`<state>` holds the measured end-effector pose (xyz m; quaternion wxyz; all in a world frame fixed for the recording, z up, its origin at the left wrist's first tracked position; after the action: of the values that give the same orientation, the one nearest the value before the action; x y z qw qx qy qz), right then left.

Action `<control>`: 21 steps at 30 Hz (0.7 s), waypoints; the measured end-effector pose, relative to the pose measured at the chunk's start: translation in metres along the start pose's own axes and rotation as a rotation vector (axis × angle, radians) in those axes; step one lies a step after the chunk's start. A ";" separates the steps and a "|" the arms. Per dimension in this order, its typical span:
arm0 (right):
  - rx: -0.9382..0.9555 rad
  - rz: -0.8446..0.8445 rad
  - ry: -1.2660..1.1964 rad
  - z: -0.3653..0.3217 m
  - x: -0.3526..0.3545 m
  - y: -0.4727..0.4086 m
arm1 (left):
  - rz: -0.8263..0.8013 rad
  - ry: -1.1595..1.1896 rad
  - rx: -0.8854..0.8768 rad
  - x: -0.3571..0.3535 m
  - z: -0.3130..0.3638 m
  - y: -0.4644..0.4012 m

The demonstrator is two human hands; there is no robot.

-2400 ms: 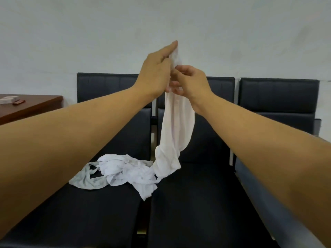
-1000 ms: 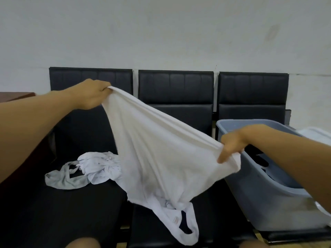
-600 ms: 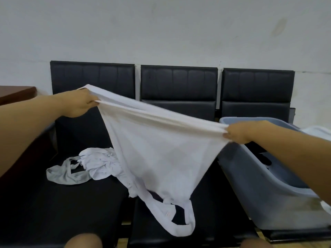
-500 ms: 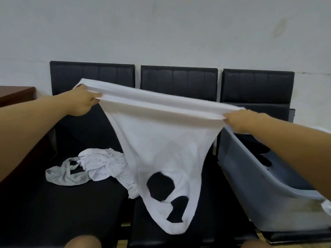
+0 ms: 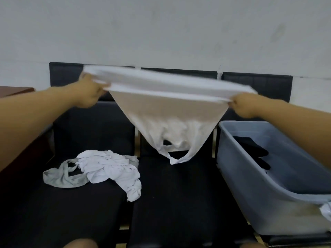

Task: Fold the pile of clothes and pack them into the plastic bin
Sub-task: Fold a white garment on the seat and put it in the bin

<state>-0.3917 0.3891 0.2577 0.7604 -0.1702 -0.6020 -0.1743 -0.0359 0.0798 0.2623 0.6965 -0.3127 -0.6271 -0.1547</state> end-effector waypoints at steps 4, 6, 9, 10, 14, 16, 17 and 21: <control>0.150 -0.410 -0.032 -0.025 -0.055 0.041 | -0.410 0.039 -0.157 -0.070 0.004 0.047; 0.188 -0.567 -0.001 -0.032 -0.081 0.058 | -0.582 0.016 -0.144 -0.103 -0.002 0.063; 0.201 -0.742 0.032 -0.041 -0.108 0.078 | -0.756 -0.004 -0.087 -0.141 -0.005 0.080; 0.188 -0.782 0.028 -0.042 -0.114 0.081 | -0.819 -0.005 -0.063 -0.147 -0.005 0.084; 0.144 -0.835 -0.067 -0.037 -0.123 0.076 | -0.920 0.005 -0.003 -0.153 0.002 0.081; 0.129 -0.777 -0.129 -0.032 -0.127 0.064 | -0.895 0.024 0.029 -0.156 0.008 0.071; 0.123 -0.728 -0.162 -0.030 -0.132 0.058 | -0.867 0.028 0.032 -0.159 0.013 0.067; 0.058 -0.459 -0.290 -0.016 -0.164 0.015 | -0.738 0.134 0.100 -0.189 0.025 0.043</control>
<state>-0.4061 0.4042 0.0934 0.6115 -0.0304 -0.7322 -0.2986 -0.0603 0.0949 0.0693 0.6476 -0.0206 -0.6574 -0.3847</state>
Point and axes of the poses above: each hand's wrist, its own y-axis away from the middle knuckle, its own x-axis out of the back of the hand, z = x × y, the point moved 4 cm from there along -y, towards the middle knuckle, and after that the axes turned 8 degrees about x, right-handed, at the moved point
